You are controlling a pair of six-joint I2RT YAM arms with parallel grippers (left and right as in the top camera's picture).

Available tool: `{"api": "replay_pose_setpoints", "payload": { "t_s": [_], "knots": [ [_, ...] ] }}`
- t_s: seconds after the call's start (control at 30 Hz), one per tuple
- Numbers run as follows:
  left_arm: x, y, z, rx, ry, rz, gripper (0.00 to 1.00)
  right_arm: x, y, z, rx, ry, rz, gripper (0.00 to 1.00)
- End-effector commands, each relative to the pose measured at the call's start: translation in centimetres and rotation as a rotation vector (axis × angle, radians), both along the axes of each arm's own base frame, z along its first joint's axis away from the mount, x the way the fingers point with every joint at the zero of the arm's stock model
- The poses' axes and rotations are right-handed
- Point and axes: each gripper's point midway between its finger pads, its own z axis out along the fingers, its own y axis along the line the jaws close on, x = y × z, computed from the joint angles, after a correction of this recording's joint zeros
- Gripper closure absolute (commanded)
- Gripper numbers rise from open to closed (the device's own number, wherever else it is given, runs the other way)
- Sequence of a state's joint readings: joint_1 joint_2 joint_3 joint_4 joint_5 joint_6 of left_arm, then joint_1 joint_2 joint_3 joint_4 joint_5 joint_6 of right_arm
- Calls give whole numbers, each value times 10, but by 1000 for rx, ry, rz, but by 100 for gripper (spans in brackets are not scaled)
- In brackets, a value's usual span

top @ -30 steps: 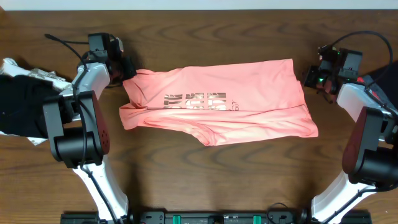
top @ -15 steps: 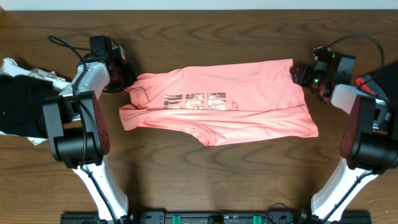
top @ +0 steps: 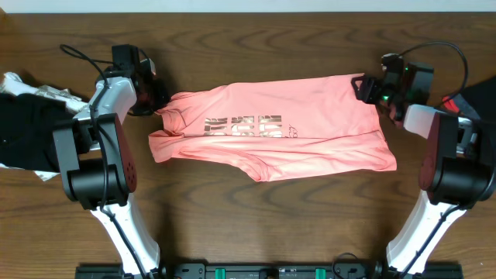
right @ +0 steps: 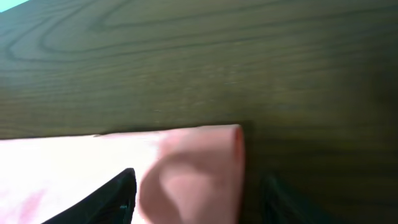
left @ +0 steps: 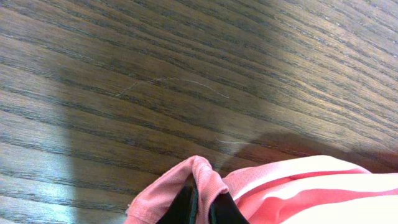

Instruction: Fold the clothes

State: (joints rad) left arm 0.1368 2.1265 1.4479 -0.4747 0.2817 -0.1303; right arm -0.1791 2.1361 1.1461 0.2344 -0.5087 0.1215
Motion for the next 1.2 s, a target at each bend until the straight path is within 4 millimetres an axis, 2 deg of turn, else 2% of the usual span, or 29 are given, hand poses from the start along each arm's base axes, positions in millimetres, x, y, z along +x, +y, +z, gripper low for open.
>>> {"api": "replay_pose_setpoints", "payload": {
  "t_s": [0.0,0.1,0.17,0.23,0.33,0.5,0.63,0.73,0.77,0.93,1.17],
  "knots": [
    [-5,6,-5,16,28,14,94,-10,14,-26,16,71,16,42],
    [-5,6,-5,16,28,14,94,-9,15,-28,-5,76,4,44],
    [-5,6,-5,16,28,14,94,-8,8,-31,-33,87,-32,54],
    [-5,6,-5,16,29,14,94,-7,-2,-34,-49,106,-102,71],
    [-5,6,-5,16,28,14,94,-6,-7,-34,-48,104,-125,98],
    [-5,5,-5,15,29,13,94,-5,-5,-32,-29,100,-124,99],
    [-8,5,-4,13,36,12,94,0,0,-16,33,76,-95,99],
    [-7,4,6,11,23,9,94,5,-9,6,93,63,-130,99],
    [-6,1,11,-3,9,-1,94,7,-12,22,121,55,-124,99],
    [-4,-9,35,-59,-35,-19,94,1,-19,53,147,99,-133,99],
    [-22,-12,55,-66,-2,-18,94,-13,-24,96,145,130,-142,99]
  ]
}}
